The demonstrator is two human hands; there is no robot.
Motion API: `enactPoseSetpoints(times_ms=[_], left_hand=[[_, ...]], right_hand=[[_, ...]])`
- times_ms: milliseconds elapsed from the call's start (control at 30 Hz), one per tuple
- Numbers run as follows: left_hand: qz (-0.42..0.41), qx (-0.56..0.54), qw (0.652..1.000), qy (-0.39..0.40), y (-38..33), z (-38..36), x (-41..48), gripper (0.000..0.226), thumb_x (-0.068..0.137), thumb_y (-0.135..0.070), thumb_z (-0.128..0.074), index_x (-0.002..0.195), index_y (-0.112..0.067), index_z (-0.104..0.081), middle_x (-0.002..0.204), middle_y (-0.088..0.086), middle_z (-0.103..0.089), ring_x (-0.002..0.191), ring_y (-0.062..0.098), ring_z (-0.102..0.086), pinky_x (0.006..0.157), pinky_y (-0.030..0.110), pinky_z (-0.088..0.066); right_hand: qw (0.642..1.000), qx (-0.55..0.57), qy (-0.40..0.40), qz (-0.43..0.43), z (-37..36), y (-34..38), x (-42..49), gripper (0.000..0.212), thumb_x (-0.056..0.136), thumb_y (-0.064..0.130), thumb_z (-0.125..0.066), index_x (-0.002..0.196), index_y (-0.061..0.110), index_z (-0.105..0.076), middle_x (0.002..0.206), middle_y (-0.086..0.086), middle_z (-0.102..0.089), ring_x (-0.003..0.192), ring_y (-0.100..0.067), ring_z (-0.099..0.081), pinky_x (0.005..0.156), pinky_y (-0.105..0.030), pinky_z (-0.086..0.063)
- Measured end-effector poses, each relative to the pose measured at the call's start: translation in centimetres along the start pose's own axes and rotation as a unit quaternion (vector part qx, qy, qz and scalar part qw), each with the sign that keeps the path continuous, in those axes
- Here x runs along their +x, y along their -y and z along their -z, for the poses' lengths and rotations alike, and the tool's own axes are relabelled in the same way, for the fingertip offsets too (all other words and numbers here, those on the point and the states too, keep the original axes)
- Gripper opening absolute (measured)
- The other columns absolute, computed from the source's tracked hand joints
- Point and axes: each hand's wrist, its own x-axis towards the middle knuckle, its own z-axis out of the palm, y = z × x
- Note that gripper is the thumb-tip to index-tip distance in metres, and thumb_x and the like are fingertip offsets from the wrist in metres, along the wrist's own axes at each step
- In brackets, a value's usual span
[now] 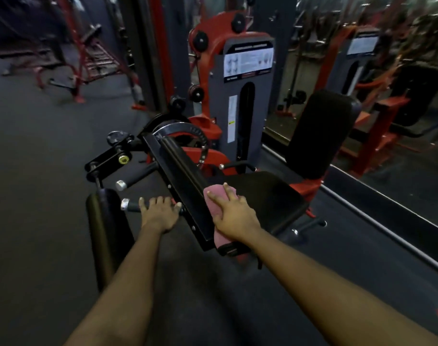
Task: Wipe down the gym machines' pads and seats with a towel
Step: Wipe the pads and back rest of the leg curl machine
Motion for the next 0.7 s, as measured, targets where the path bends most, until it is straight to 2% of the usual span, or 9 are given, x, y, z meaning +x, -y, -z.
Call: enactPoseSetpoints(times_ms=[167, 367, 500, 700], left_hand=[[0.051, -0.001, 0.996, -0.074, -1.7, -1.8, 0.0, 0.05, 0.106, -0.046, -0.023, 0.127, -0.018, -0.059, 0.136, 0.014, -0.051, 0.137, 0.034, -0.033, 0.121, 0.06, 0.005], [0.065, -0.01, 0.989, -0.133, -2.0, -2.6, 0.3, 0.044, 0.105, -0.044, -0.033, 0.117, -0.018, -0.066, 0.124, 0.014, -0.059, 0.13, 0.033, -0.042, 0.121, 0.055, 0.003], [0.063, -0.028, 0.988, -0.139, -1.8, -3.1, 0.4, 0.04, 0.106, -0.04, -0.034, 0.111, -0.016, -0.066, 0.123, 0.013, -0.058, 0.131, 0.031, -0.041, 0.121, 0.055, 0.003], [0.087, -0.049, 0.991, -0.092, -2.0, -2.6, 0.5, 0.04, 0.108, -0.038, -0.029, 0.123, -0.017, -0.06, 0.143, 0.013, -0.047, 0.149, 0.027, -0.02, 0.121, 0.052, 0.005]], right_hand=[[1.0, 0.001, 0.016, 0.013, 0.2, -0.8, 2.6, 0.069, 0.096, 0.042, -0.053, 0.155, 0.052, -0.02, 0.17, -0.001, -0.005, 0.139, -0.039, -0.034, 0.098, -0.053, -0.047], [0.997, 0.006, 0.069, 0.04, 1.1, -1.3, 6.7, 0.07, 0.096, 0.046, -0.055, 0.155, 0.054, -0.019, 0.171, 0.0, -0.006, 0.142, -0.043, -0.032, 0.107, -0.053, -0.042], [0.995, 0.014, 0.078, 0.06, 1.1, -1.4, 9.3, 0.068, 0.096, 0.047, -0.054, 0.155, 0.054, -0.021, 0.17, 0.0, -0.008, 0.142, -0.045, -0.032, 0.11, -0.053, -0.039], [0.989, 0.012, 0.088, 0.119, 1.6, -1.0, 12.2, 0.063, 0.098, 0.044, -0.05, 0.156, 0.05, -0.026, 0.171, -0.003, -0.004, 0.141, -0.047, -0.03, 0.11, -0.054, -0.039]])
